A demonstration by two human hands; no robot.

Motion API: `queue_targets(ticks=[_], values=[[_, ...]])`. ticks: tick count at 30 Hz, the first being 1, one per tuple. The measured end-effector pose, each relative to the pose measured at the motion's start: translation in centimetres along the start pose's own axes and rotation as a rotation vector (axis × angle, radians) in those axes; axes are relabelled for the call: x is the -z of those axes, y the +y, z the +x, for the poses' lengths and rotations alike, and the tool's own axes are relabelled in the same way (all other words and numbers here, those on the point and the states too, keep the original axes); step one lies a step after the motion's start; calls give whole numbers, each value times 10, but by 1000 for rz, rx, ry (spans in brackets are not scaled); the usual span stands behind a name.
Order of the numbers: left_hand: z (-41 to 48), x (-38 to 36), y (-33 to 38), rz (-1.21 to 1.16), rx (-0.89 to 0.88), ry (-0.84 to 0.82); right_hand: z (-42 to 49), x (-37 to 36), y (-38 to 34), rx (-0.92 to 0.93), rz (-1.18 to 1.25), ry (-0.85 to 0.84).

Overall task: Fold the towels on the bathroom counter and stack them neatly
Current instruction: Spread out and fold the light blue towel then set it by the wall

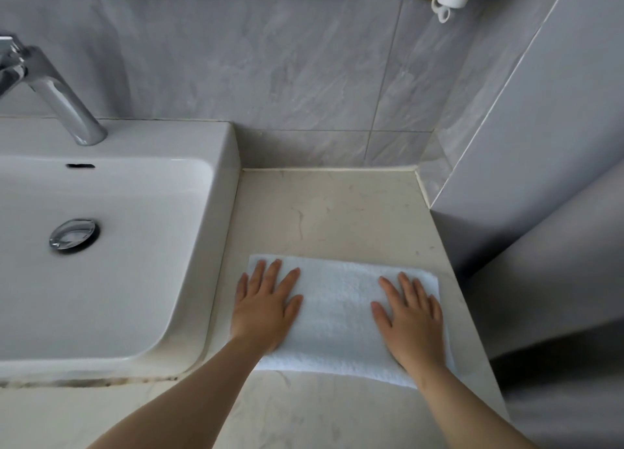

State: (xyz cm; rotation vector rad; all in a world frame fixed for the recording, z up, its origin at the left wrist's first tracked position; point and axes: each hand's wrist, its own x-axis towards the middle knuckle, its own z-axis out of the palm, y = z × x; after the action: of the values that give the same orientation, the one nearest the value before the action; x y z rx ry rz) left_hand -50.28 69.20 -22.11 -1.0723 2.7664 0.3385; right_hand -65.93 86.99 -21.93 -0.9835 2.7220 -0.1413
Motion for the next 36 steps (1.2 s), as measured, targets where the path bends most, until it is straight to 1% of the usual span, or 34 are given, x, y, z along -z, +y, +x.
queue_targets(ticks=[2, 7, 10, 13, 15, 17, 21, 23, 29, 36], values=[[-7, 3, -3, -46, 151, 13, -9, 1, 6, -107, 10, 23], [-26, 7, 2, -131, 437, 135, -29, 6, 5, -308, -10, 78], [-29, 12, 1, -256, 565, 86, -34, 10, 5, -432, 73, 96], [-23, 19, -7, -416, 633, 8, -33, 16, 6, -491, 255, 49], [-18, 23, -10, -544, 643, -22, -30, 21, 5, -497, 386, 7], [-13, 24, -11, -607, 591, -30, -25, 27, 2, -468, 484, -14], [2, 26, -11, -742, 489, 49, -8, 37, -2, -384, 603, 34], [14, 33, -11, -779, 485, 82, 5, 41, -3, -360, 636, 59], [68, 65, -8, -814, 564, 126, 55, 57, -9, -351, 694, 127], [137, 93, -10, -850, 562, 164, 128, 75, -13, -270, 669, 190]])
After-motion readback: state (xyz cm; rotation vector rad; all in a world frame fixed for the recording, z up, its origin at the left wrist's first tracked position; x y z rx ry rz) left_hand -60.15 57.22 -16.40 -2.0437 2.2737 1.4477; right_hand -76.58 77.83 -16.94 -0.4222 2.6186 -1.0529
